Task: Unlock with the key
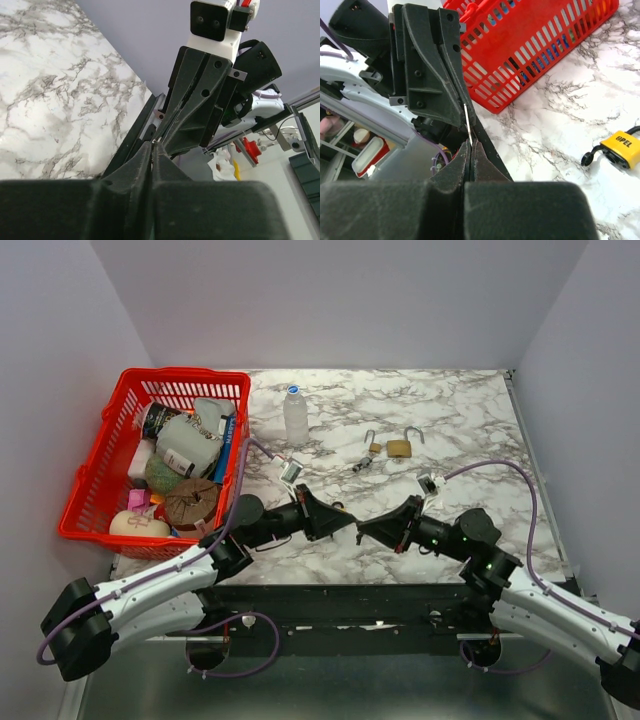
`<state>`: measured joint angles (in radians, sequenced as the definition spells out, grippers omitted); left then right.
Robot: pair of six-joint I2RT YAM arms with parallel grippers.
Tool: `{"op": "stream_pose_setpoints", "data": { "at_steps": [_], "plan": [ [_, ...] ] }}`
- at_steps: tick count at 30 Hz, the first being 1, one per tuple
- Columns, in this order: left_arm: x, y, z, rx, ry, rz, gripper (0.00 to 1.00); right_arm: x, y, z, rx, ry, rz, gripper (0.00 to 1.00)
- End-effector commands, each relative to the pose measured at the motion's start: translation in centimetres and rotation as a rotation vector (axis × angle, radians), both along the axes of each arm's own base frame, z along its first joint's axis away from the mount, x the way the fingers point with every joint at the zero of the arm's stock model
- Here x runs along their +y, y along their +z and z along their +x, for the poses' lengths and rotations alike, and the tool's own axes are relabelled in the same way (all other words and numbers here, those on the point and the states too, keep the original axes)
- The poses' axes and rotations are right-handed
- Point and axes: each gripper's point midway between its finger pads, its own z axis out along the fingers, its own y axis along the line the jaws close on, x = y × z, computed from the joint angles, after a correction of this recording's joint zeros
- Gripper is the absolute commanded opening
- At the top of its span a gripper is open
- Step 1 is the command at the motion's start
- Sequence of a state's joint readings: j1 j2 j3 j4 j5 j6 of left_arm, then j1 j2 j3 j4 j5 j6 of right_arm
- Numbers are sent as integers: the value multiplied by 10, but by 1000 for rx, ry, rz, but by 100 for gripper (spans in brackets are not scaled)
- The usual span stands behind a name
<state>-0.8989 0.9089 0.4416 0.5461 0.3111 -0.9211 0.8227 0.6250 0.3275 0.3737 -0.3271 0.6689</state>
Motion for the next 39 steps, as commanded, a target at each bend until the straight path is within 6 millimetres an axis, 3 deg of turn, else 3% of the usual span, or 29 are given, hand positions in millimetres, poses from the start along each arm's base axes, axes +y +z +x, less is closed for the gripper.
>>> {"op": "stream_pose_setpoints", "data": {
  "at_steps": [1, 3, 9, 12, 13, 15, 16, 18, 19, 21, 22, 25, 31, 39],
  "plan": [
    [-2, -5, 10, -30, 27, 111, 52, -8, -8, 12, -1, -72, 8, 1],
    [-1, -6, 18, -50, 58, 177, 74, -14, -21, 21, 29, -112, -12, 1],
    [-4, -21, 35, -42, 134, 377, 83, -51, -50, 60, 94, -280, -45, 1],
    [-3, -45, 48, 36, 210, 523, 83, -71, -56, 73, 100, -363, -55, 1],
    [-3, -63, 53, 70, 237, 591, 82, -79, -60, 78, 113, -402, -66, 1],
    [3, -75, 62, 109, 302, 698, 81, -89, -59, 80, 108, -445, -60, 1],
    [3, -95, 66, 146, 319, 772, 80, -94, -63, 82, 114, -477, -70, 1],
    [12, -106, 76, 177, 382, 873, 81, -101, -59, 80, 90, -505, -52, 1],
    [11, -123, 78, 196, 376, 936, 82, -105, -62, 79, 97, -528, -56, 1],
    [12, -132, 86, 204, 401, 995, 84, -110, -58, 77, 75, -548, -42, 1],
    [12, -149, 88, 224, 400, 1047, 84, -112, -61, 76, 80, -556, -54, 1],
    [11, -170, 95, 267, 408, 1099, 87, -115, -64, 71, 72, -558, -69, 1],
    [12, -200, 109, 318, 411, 1170, 88, -115, -69, 66, 72, -544, -81, 1],
    [8, -218, 117, 338, 387, 1184, 83, -112, -73, 64, 78, -519, -85, 1]
  ]
}}
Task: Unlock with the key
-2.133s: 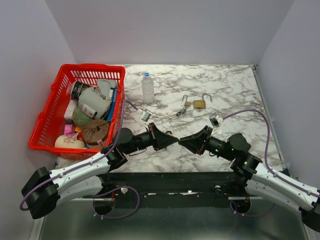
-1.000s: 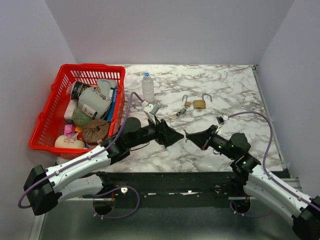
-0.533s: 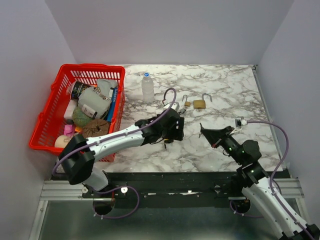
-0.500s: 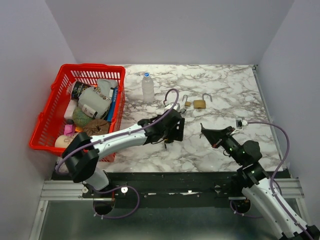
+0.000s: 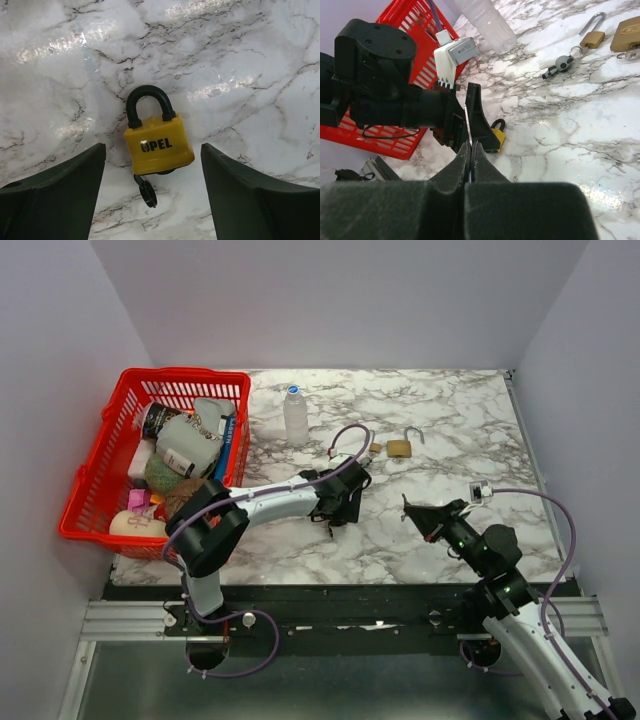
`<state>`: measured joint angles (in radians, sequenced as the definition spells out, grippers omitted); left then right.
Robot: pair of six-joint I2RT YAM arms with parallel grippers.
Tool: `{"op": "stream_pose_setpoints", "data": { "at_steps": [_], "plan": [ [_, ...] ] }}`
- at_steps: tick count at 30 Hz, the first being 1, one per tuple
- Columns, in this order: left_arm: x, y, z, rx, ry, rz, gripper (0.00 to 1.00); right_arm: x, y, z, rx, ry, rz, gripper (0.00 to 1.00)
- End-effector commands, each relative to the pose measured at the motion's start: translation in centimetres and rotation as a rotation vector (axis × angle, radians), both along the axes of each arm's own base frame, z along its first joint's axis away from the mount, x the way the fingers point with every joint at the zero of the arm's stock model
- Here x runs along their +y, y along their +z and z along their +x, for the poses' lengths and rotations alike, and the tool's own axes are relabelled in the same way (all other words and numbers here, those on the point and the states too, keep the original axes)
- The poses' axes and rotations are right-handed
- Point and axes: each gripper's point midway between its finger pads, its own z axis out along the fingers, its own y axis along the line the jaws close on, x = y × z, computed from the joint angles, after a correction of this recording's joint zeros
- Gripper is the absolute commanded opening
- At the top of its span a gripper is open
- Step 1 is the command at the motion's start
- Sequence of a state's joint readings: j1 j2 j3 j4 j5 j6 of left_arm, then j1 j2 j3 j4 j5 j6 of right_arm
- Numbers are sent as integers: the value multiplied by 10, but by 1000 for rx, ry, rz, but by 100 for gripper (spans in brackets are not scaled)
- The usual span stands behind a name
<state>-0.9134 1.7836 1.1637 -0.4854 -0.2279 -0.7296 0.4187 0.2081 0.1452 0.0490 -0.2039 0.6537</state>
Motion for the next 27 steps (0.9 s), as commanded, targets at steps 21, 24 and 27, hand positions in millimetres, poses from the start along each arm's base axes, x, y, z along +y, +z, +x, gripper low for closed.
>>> {"op": "stream_pose_setpoints", "data": {
  "at_steps": [21, 24, 27],
  "plan": [
    [-49, 12, -10, 82, 141, -403, 0, 27, -65, 1, 69, 106, -68, 1],
    [-57, 21, -9, 105, 219, -500, 0, 44, -62, -3, 61, 119, -58, 1],
    [-59, 22, -7, 122, 281, -540, 0, 58, -72, -8, 110, 143, -35, 1]
  ]
}}
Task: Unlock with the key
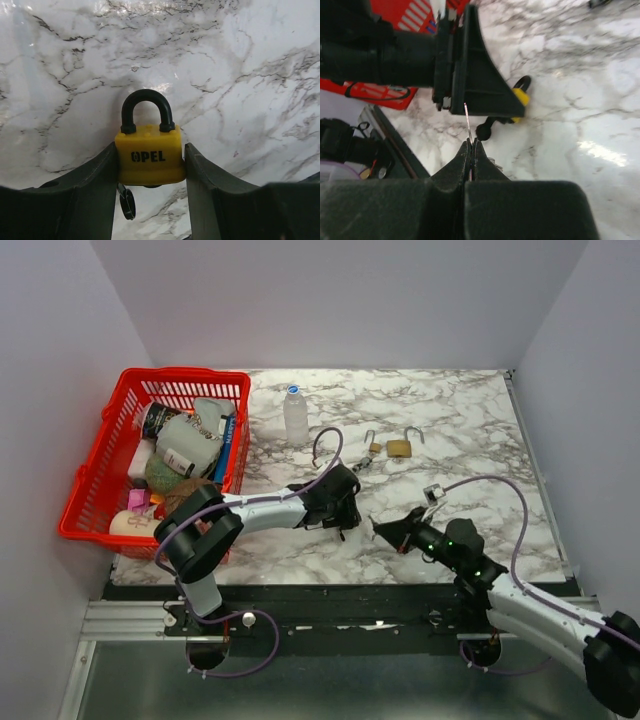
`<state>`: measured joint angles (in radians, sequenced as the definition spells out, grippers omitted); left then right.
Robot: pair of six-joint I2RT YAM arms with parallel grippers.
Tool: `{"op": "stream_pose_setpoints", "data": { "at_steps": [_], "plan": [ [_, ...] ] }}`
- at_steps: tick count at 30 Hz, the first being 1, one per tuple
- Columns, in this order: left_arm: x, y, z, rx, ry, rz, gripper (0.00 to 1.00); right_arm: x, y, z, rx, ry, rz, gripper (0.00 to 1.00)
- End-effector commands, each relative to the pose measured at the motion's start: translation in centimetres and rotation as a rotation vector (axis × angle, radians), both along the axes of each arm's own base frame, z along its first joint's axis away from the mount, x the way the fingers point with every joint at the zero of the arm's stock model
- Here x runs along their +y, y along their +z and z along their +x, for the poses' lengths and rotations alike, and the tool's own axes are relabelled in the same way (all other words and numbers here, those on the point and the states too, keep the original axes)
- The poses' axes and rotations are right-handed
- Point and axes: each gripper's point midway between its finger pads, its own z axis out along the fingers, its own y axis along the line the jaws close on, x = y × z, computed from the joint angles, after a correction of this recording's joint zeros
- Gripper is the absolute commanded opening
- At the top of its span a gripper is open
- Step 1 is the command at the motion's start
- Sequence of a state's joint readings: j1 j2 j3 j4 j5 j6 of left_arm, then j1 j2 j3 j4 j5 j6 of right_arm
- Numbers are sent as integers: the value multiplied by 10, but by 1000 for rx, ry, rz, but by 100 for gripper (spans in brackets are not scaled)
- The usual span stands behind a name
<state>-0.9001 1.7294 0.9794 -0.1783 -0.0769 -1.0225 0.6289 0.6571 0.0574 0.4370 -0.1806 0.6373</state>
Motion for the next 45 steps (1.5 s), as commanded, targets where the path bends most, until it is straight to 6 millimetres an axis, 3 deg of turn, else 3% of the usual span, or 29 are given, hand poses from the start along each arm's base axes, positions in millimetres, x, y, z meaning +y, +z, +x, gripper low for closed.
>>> {"op": "stream_pose_setpoints", "data": {
  "at_steps": [1, 4, 9, 15, 22, 28, 29, 33, 45],
  "plan": [
    [-24, 24, 5, 40, 114, -194, 0, 8, -15, 0, 10, -40, 65, 1],
    [-21, 17, 4, 78, 165, -212, 0, 16, -20, -6, 45, -23, 91, 1],
    [-18, 15, 8, 104, 226, -278, 0, 22, -47, -12, 148, -27, 63, 1],
    [-13, 13, 9, 102, 250, -285, 0, 28, -55, -18, 205, -29, 86, 1],
    [-10, 15, 8, 93, 258, -285, 0, 18, -78, -4, 270, -141, 12, 1],
    [-6, 19, 9, 73, 265, -281, 0, 9, -96, -5, 338, -192, -42, 1],
    [-5, 18, 9, 73, 265, -277, 0, 18, -86, 2, 321, -182, -23, 1],
    [-6, 20, 9, 70, 259, -277, 0, 22, -89, 2, 338, -168, -39, 1],
    [-7, 20, 11, 63, 251, -279, 0, 43, -74, -1, 257, -44, 3, 1]
  ]
}}
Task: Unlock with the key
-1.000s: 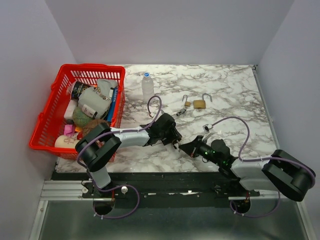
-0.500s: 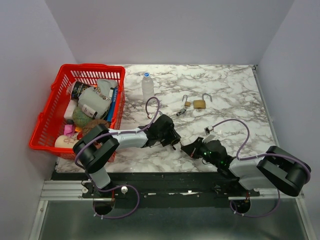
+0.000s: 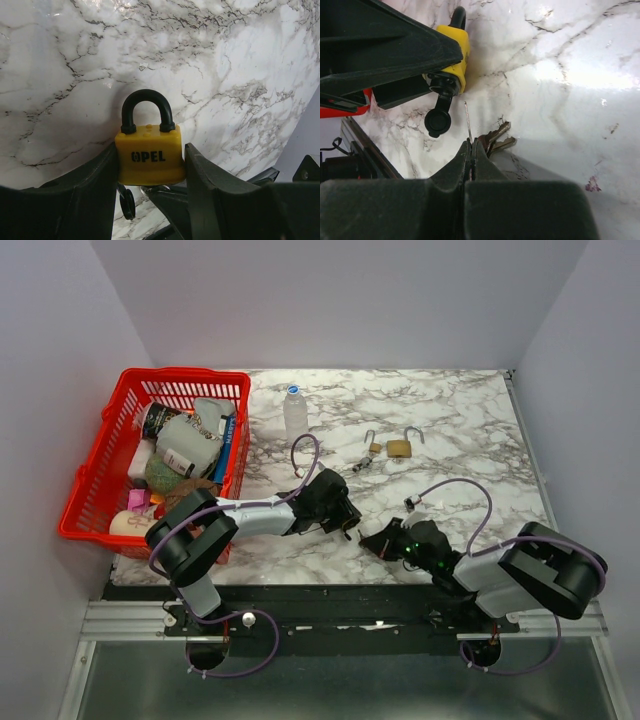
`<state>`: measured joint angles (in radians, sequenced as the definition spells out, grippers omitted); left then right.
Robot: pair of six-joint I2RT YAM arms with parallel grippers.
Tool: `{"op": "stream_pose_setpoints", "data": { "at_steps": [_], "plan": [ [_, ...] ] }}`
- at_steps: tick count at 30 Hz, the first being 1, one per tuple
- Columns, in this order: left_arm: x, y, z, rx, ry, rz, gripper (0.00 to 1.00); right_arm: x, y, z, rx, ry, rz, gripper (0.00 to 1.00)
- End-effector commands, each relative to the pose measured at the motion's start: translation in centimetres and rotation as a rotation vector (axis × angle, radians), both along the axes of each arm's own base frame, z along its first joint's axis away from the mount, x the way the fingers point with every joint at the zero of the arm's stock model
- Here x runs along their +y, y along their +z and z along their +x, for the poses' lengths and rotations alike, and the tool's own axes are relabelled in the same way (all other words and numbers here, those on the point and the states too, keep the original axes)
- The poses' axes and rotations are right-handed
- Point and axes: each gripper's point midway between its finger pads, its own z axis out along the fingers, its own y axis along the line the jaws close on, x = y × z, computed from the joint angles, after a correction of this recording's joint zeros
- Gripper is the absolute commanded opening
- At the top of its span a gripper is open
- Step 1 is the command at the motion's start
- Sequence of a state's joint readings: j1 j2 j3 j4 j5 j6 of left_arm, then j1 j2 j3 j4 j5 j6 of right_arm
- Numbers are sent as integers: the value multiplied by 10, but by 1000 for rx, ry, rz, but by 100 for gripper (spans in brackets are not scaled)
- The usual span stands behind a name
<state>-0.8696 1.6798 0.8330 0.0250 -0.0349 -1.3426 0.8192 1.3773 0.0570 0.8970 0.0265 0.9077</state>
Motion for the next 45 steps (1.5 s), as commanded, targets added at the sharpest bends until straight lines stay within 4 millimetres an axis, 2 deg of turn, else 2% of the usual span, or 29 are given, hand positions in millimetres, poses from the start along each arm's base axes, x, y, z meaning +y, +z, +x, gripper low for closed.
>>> {"op": "stream_pose_setpoints", "data": {
  "at_steps": [1, 3, 4, 13, 20, 34, 41, 45],
  "plan": [
    [-4, 16, 8, -47, 6, -31, 0, 13, 21, 6, -104, 40, 59, 1],
    [-5, 15, 7, -45, 2, -31, 0, 15, 19, 2, -96, 65, 67, 1],
    [-5, 16, 8, -47, 3, -31, 0, 16, 24, 3, -114, 65, 86, 1],
    [-5, 13, 7, -43, 2, -29, 0, 14, 24, 5, -122, 49, 85, 1],
    [-4, 13, 7, -44, 6, -31, 0, 12, 16, 11, -94, 16, 54, 1],
    [-3, 13, 5, -44, 4, -38, 0, 14, 14, 21, -94, -5, 38, 1],
    [-3, 14, 4, -47, 6, -40, 0, 8, 5, 26, -49, -39, 36, 1],
    [-2, 14, 4, -47, 10, -38, 0, 6, 6, 27, -53, -52, 40, 1]
  ]
}}
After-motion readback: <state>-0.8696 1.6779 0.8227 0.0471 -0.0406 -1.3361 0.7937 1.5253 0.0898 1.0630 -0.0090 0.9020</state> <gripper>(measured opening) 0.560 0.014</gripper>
